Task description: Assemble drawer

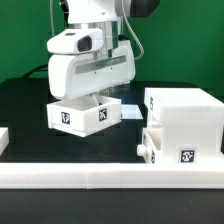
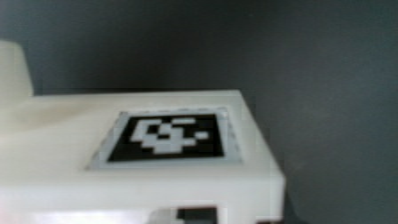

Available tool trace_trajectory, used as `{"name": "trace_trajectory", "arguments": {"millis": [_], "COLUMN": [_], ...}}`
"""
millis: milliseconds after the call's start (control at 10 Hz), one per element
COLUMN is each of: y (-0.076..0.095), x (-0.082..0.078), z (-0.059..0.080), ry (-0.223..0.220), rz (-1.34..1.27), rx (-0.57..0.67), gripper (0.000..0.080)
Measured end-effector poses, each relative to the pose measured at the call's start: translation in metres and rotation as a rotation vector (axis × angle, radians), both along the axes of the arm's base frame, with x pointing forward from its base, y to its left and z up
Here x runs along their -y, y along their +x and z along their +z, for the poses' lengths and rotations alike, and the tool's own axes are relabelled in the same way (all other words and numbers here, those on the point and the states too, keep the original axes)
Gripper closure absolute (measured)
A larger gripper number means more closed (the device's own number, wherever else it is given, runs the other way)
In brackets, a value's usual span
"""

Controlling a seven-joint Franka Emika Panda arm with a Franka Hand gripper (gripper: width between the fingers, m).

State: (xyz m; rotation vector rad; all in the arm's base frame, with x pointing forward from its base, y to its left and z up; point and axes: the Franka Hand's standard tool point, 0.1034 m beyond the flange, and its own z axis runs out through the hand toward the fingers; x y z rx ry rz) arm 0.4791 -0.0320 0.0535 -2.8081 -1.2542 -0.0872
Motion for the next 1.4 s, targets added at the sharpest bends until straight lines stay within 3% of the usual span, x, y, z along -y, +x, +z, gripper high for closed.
{"name": "trace_trajectory", "arguments": {"millis": [200,300,700,900,1200,1400], "y": [0.0,0.0,0.029,0.031,0.032,0.048], "x": [0.0,0.003,0.004,0.005,0.005,-0.001], "z": [0.0,-0.001,0.006,0.005,0.005,0.008], "ry": [-0.001,-0.005,-0.033,-0.04,-0.04,-0.051], "rz": [0.016,0.148,0.499,0.604,0.603,0.637], "rx": [0.0,0.008,0.017,0.02,0.019,0.028], "gripper": [0.0758,0.0758,0.0758,0.0758,0.0758,0.0758]}}
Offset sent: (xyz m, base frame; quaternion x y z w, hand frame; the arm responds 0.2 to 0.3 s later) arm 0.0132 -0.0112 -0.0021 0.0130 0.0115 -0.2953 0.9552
